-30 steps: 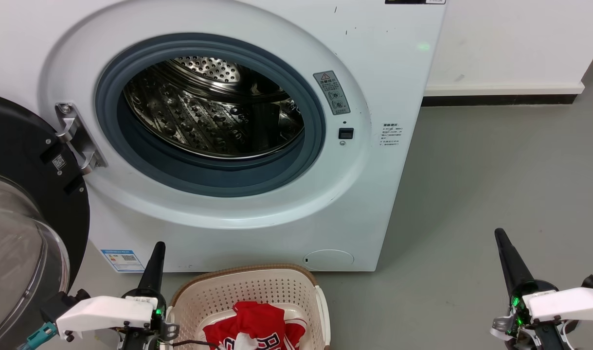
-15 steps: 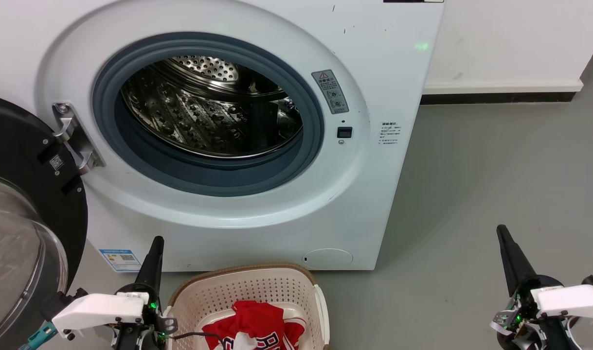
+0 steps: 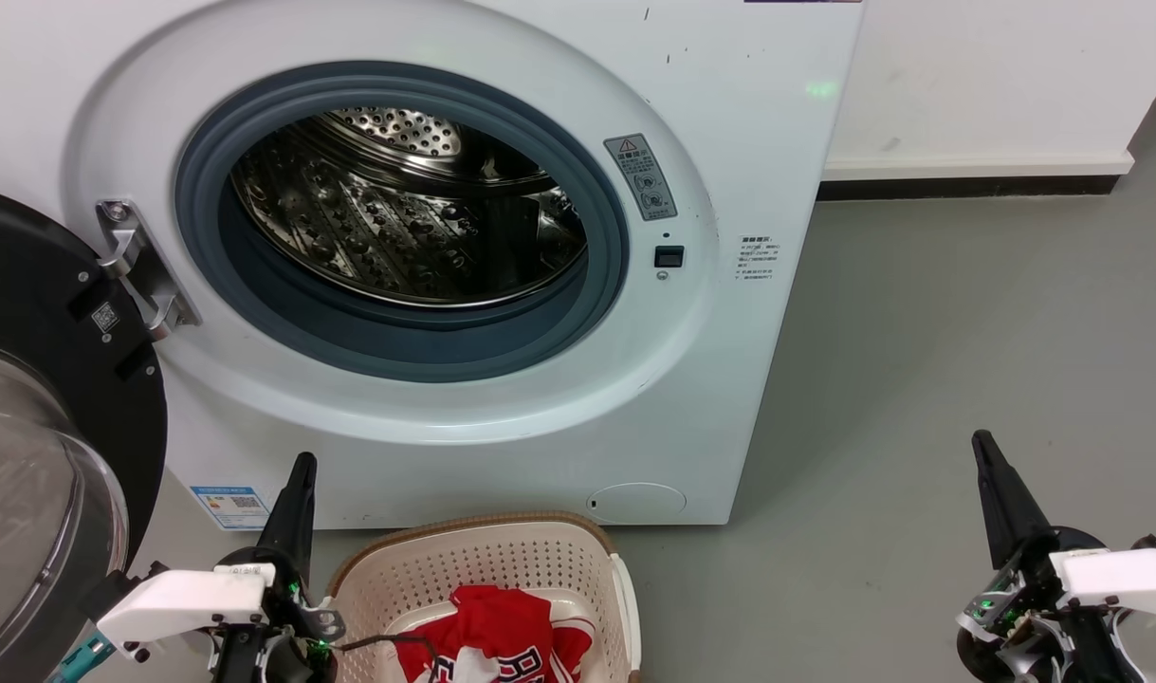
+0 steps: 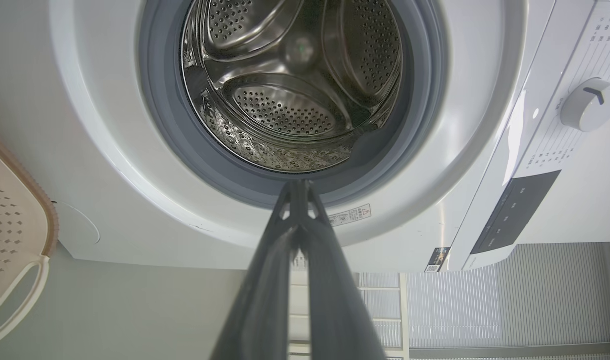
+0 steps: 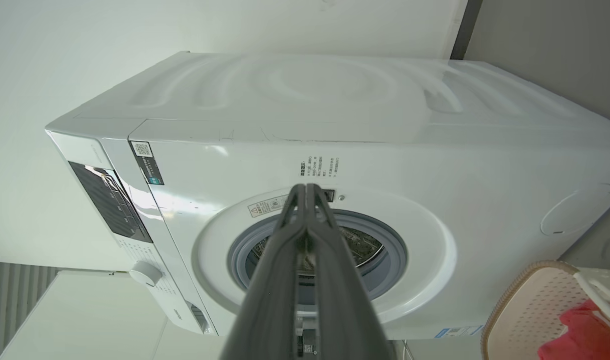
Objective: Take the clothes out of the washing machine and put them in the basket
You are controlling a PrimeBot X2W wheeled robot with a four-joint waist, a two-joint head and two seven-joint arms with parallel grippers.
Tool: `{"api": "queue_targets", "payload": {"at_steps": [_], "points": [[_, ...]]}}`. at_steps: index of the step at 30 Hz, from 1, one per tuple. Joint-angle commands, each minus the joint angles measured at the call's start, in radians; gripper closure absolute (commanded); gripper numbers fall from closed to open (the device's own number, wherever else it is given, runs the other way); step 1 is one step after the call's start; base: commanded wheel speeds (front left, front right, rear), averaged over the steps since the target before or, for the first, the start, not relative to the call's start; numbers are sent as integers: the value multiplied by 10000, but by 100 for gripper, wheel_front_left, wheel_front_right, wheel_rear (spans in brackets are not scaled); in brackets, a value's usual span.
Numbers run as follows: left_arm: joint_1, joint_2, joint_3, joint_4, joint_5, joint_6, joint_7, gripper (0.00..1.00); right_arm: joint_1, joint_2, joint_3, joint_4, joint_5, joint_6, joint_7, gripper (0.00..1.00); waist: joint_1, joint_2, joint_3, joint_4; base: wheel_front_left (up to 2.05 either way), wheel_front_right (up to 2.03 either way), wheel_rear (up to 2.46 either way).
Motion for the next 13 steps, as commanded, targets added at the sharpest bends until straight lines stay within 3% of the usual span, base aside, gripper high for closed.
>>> {"api": "queue_targets", "payload": {"at_steps": [1, 13], "points": [[-141, -15, 59, 32, -192, -79, 83, 100, -226, 25, -32, 74, 230, 0, 44, 100, -1, -1, 4, -5, 0, 0, 0], [-154, -30, 90, 56, -364, -93, 109, 100, -249, 58, -88, 122, 352, 0, 110, 100, -1, -1, 13, -14, 0, 0, 0]]}}
